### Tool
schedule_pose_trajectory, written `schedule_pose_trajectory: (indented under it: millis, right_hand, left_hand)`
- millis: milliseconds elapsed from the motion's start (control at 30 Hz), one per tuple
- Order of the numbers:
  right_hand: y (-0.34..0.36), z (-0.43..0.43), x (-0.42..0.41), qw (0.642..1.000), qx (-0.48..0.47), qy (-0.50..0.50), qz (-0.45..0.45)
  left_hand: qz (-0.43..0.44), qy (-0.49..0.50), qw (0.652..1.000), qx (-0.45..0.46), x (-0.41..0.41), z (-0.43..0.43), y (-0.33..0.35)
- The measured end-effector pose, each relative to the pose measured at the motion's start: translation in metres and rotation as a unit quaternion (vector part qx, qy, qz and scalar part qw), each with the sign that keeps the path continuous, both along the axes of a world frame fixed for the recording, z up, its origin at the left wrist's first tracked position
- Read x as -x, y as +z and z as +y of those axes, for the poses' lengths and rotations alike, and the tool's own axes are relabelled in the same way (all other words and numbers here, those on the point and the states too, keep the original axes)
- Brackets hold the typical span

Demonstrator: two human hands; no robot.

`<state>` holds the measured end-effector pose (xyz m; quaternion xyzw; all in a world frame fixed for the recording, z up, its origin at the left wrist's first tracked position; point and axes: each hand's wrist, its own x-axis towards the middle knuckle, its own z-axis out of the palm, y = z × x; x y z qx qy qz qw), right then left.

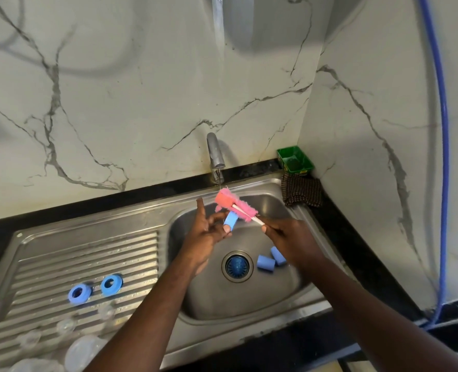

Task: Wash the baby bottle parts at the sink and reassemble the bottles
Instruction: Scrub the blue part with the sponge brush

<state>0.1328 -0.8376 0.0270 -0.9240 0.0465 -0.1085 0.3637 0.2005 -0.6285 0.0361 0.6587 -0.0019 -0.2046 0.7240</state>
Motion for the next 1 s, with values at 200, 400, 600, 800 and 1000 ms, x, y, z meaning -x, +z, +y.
schedule_pose_trajectory:
  millis: [200,400,600,800,1000]
  right_hand:
    - [0.008,-0.001,0.004,0.999,-0.030,0.010,0.011]
    - [0.006,0.004,0.011,0.990,-0.135,0.008,0.031]
    - [0.005,0.018,0.013,0.970,-0.231,-0.022,0.074]
    - [0.006,0.024,0.018,0.976,-0.209,-0.024,0.059]
    - [0.008,0.019,0.023,0.980,-0.199,-0.022,0.009]
  left_hand:
    - [0.026,0.003,0.998,0.059,0.003,-0.001,0.002]
    - [0.101,-0.004,0.977,0.187,0.006,-0.003,0.011]
    - [0.125,0.079,0.970,0.194,0.015,-0.021,0.013]
    - [0.146,0.122,0.962,0.194,0.017,-0.030,0.008]
    - [0.153,0.169,0.934,0.275,0.015,-0.038,0.015]
